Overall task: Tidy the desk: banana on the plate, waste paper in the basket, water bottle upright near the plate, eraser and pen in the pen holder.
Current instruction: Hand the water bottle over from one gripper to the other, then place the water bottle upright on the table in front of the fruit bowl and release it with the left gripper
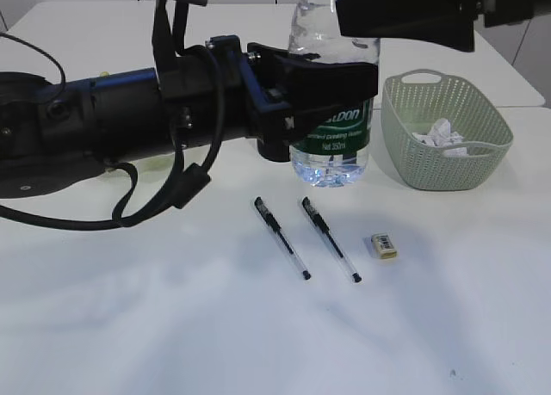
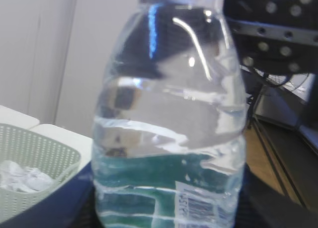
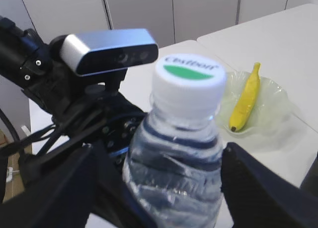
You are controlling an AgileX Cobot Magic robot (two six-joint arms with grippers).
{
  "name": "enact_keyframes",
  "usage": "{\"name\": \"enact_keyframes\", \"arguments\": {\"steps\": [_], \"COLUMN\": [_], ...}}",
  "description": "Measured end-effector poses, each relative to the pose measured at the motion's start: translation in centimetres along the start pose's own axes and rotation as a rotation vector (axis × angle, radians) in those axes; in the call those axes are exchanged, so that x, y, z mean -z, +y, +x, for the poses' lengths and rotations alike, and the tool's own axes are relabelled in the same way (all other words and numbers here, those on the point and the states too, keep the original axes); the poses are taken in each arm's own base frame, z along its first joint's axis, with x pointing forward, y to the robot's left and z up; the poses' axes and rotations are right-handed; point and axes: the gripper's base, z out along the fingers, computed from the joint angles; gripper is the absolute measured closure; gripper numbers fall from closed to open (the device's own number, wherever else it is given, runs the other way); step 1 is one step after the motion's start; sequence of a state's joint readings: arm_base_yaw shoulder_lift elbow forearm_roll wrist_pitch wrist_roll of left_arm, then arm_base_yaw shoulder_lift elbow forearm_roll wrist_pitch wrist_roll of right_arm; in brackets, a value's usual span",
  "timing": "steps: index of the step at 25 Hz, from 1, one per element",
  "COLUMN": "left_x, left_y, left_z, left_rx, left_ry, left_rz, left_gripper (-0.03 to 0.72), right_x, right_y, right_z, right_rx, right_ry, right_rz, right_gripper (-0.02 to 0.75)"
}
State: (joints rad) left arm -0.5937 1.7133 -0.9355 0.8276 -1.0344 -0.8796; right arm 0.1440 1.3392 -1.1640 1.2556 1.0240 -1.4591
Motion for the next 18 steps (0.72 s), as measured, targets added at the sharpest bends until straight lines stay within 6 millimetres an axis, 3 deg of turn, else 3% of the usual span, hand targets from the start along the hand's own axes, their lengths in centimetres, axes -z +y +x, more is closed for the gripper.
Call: {"name": "enact_keyframes", "arguments": {"steps": [11, 18], "left_x": [3.1, 5.0], "left_y": [3.4, 4.5], "left_z": [-2.0, -2.3], "left_rx": [-0.059, -0.087], "left_ry": [-0.025, 0.026], "left_rz": [-0.104, -0.076], "left_gripper": [0.282, 0.282], "right_x": [0.8, 1.6], "right_y": [0.5, -0.8], "right_z": [0.9, 3.1], "right_rx": [-0.056, -0.196], "right_ry": [0.154, 0.396], "right_rz": [0.035, 0.228], "right_gripper": [0.166, 0.166]}}
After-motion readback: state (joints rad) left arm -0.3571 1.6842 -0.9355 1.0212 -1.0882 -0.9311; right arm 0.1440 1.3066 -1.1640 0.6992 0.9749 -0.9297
